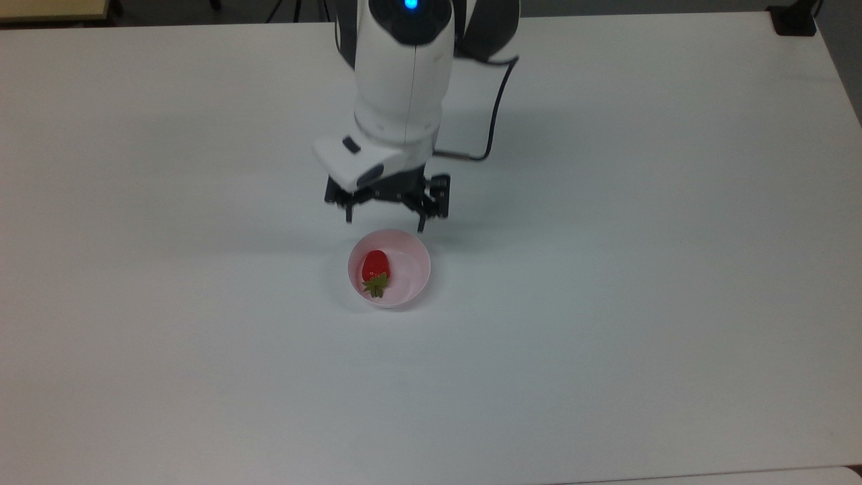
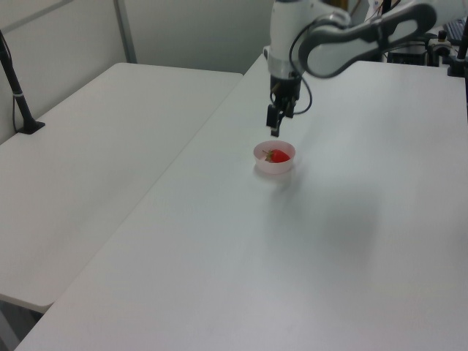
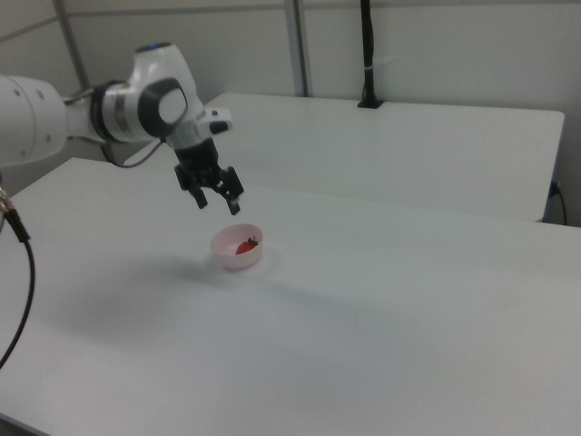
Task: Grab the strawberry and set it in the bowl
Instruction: 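Open the gripper to release the strawberry and raise it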
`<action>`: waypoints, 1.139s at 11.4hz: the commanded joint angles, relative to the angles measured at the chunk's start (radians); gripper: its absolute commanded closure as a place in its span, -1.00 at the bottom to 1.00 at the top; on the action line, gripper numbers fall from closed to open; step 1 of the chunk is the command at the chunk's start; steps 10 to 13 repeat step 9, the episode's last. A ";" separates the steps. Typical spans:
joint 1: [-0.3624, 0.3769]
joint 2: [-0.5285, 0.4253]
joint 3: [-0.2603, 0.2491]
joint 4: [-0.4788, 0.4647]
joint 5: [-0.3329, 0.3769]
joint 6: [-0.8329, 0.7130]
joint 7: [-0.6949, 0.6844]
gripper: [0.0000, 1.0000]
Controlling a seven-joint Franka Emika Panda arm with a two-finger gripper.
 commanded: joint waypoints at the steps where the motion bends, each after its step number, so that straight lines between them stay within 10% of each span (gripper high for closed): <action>1: 0.007 -0.174 -0.012 -0.054 -0.008 -0.181 -0.036 -1.00; 5: -0.024 -0.378 -0.019 -0.088 0.017 -0.419 -0.110 -1.00; 13: -0.064 -0.400 -0.024 -0.078 0.035 -0.449 -0.139 -1.00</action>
